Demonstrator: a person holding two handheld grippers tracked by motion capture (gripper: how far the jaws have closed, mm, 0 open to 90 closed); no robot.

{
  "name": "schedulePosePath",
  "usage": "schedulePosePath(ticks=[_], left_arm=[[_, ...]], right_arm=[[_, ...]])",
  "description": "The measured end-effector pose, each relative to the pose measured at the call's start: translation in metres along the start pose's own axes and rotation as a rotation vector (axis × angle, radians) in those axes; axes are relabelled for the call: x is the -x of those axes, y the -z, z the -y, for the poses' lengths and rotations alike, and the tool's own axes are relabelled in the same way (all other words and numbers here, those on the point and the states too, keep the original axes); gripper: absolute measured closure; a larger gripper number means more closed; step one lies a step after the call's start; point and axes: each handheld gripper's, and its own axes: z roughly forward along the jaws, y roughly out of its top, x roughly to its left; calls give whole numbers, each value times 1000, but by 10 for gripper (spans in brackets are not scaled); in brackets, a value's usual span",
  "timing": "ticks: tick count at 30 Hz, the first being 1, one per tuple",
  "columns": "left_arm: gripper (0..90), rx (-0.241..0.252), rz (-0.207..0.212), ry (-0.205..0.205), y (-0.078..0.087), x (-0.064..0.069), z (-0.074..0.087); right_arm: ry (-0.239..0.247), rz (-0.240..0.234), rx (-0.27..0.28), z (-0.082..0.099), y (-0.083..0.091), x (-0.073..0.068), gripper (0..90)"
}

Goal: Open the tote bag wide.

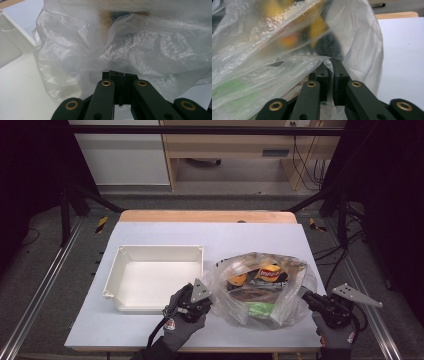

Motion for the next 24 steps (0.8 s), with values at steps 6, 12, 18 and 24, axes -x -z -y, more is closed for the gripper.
schedulePosePath(ticks=[6,12,18,24], left_arm=[[896,27,14,16,4,-1,0],[895,35,20,32,8,-5,1],[678,107,31,61,20,-8,-1],[437,249,12,64,53,-10,-15]], right_arm=[[32,-57,4,-5,7,-13,564],[119,-47,47,-12,17,-35,432],[136,25,118,-34,19,-30,423],[158,90,187,-56,25,-23,429]])
